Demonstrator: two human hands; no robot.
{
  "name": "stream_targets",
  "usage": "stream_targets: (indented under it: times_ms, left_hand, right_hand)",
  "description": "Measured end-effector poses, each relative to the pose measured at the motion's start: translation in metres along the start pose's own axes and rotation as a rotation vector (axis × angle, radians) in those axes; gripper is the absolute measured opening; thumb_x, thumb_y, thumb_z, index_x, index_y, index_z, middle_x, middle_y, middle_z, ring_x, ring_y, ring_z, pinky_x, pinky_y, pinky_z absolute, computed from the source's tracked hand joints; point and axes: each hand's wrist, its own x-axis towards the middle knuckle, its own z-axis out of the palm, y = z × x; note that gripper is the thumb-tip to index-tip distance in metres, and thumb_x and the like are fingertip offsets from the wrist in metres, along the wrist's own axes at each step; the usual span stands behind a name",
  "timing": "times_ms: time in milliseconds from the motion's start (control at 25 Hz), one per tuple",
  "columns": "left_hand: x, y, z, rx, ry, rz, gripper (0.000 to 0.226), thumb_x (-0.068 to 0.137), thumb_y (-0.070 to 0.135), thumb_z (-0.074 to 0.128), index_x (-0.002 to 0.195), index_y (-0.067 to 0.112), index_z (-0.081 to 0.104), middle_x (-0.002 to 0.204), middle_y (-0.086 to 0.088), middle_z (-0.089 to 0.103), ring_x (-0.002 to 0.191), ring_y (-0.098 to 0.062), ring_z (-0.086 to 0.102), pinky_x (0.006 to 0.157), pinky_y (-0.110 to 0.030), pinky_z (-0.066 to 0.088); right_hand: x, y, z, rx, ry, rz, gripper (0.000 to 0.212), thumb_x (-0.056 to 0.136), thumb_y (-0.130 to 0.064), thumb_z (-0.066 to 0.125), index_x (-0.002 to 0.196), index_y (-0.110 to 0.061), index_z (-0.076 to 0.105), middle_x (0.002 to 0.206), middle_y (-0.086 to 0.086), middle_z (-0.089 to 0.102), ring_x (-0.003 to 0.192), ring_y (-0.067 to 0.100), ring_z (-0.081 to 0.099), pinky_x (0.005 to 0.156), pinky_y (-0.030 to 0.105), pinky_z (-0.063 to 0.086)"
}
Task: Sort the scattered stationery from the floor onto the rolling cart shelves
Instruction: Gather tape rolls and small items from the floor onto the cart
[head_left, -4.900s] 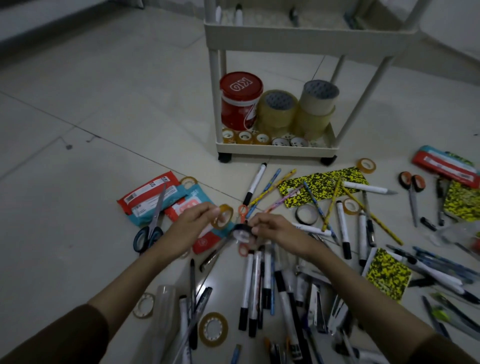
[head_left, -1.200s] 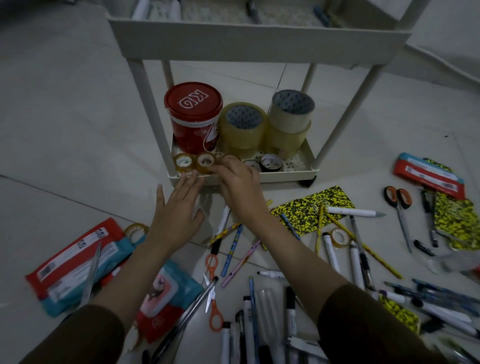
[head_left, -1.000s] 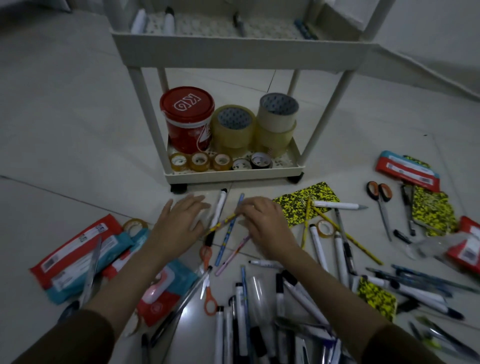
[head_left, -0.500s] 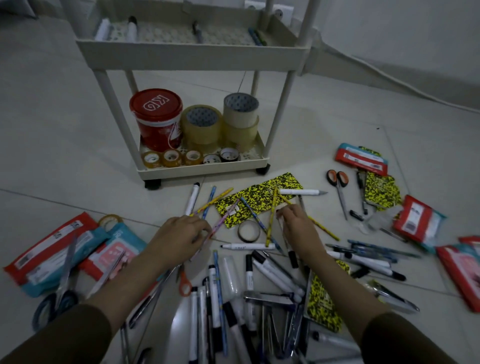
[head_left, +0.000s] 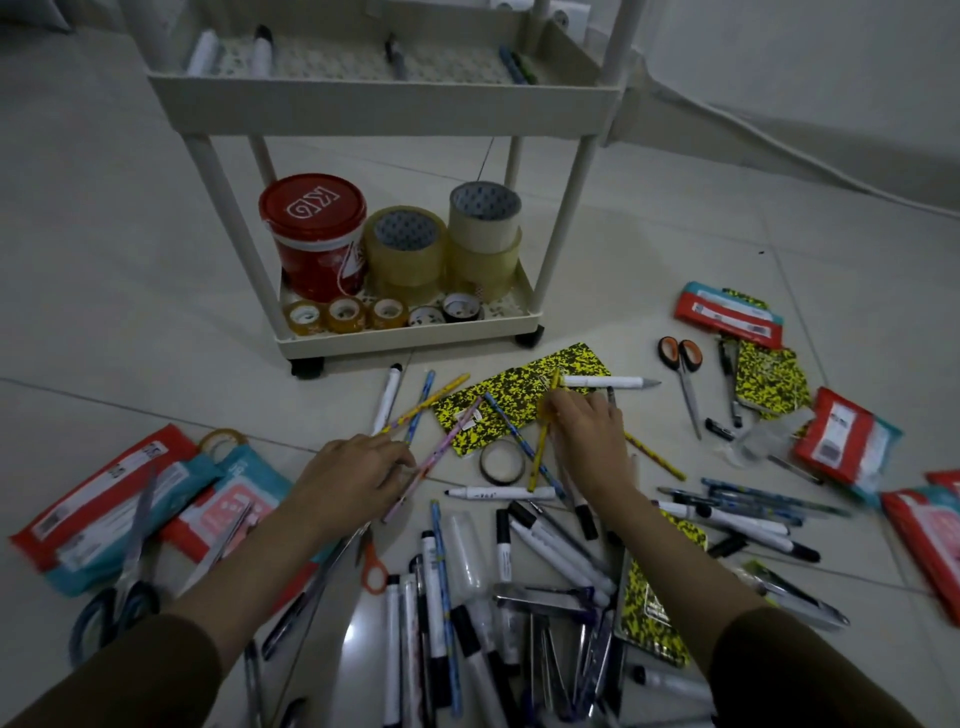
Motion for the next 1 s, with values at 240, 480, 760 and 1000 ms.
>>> stream_targets:
  times_ms: [240, 480, 760, 1000]
  left_hand:
    - [0.000, -0.021, 0.009, 0.026, 0.122, -0.143, 0.044, 0.085, 0.016, 0.051, 0.129, 0.019, 0.046, 0.136, 0.001, 0.042, 0.122, -0.020, 0.041, 0.095, -0.031, 0.035]
    - [-0.006, -0.058, 0.011, 0.001, 0.148, -0.308, 0.056, 0.092, 0.020, 0.047, 0.144, 0.015, 0.029, 0.153, -0.007, 0.024, 0.138, -0.020, 0.025, 0.112, -0.033, 0.024]
    - [-0.002, -0.073, 0.015, 0.027, 0.038, -0.418, 0.051, 0.099, 0.036, 0.030, 0.148, 0.026, 0.019, 0.157, 0.005, 0.011, 0.144, -0.015, 0.011, 0.115, -0.037, 0.012]
    - [-0.004, -0.080, 0.011, 0.049, 0.038, -0.394, 0.049, 0.099, 0.036, 0.029, 0.147, 0.031, 0.018, 0.157, 0.009, 0.011, 0.143, -0.011, 0.013, 0.115, -0.037, 0.010]
  right_hand:
    - [0.063, -0.093, -0.010, 0.236, 0.040, -0.351, 0.019, 0.087, -0.004, 0.053, 0.104, -0.008, 0.060, 0.096, 0.011, 0.064, 0.088, 0.034, 0.056, 0.072, 0.045, 0.044]
    - [0.120, -0.171, 0.000, 0.345, 0.064, -0.492, 0.023, 0.085, 0.000, 0.050, 0.106, -0.006, 0.057, 0.096, 0.015, 0.060, 0.090, 0.034, 0.055, 0.070, 0.048, 0.045]
    - [0.153, -0.217, 0.036, 0.222, 0.048, -0.386, 0.021, 0.088, -0.006, 0.046, 0.104, -0.017, 0.056, 0.102, 0.006, 0.063, 0.101, 0.029, 0.054, 0.080, 0.038, 0.035]
    - [0.157, -0.223, 0.051, 0.193, -0.018, -0.347, 0.026, 0.082, -0.006, 0.053, 0.100, -0.022, 0.062, 0.100, 0.006, 0.062, 0.116, 0.024, 0.045, 0.099, 0.045, 0.023]
